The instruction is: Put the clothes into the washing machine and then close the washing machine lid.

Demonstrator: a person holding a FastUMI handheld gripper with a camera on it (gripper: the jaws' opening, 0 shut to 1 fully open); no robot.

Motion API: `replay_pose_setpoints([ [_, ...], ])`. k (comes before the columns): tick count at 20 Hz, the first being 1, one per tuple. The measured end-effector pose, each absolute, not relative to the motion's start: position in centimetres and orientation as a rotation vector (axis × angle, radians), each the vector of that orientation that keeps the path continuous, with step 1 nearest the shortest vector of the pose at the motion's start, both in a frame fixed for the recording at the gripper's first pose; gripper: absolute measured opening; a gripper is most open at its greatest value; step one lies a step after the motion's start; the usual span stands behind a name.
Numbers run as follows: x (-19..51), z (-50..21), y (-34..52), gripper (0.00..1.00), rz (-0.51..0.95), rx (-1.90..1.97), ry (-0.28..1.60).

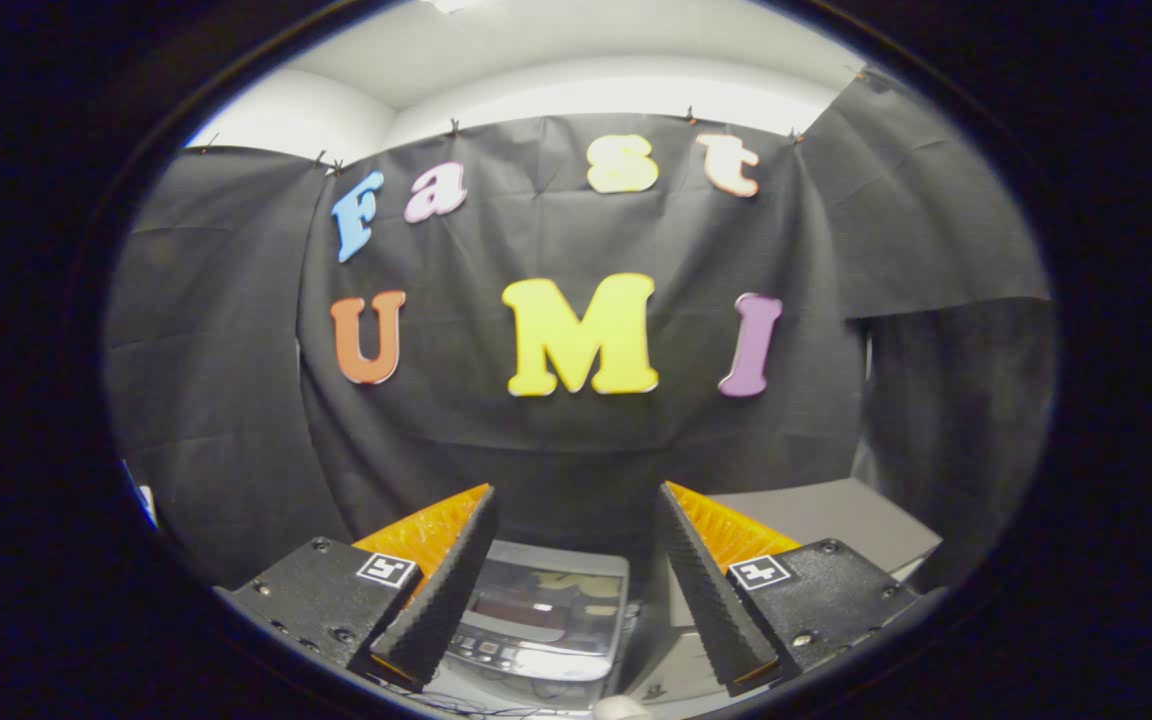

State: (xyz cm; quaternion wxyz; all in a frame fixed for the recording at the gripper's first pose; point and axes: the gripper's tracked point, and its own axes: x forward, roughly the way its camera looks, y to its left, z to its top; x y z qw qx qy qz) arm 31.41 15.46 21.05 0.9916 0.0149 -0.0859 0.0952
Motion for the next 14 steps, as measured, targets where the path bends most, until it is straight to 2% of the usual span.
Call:
replay_pose_setpoints([
  [3,28.6,19.9,8.6,1.0,0.116,0.028,-0.214],
  [7,25.5,15.7,0.4,1.0,0.016,0.056,-0.179],
  [14,20.2,5.6,-8.9,1.0,-0.032,0.084,-0.093],
])
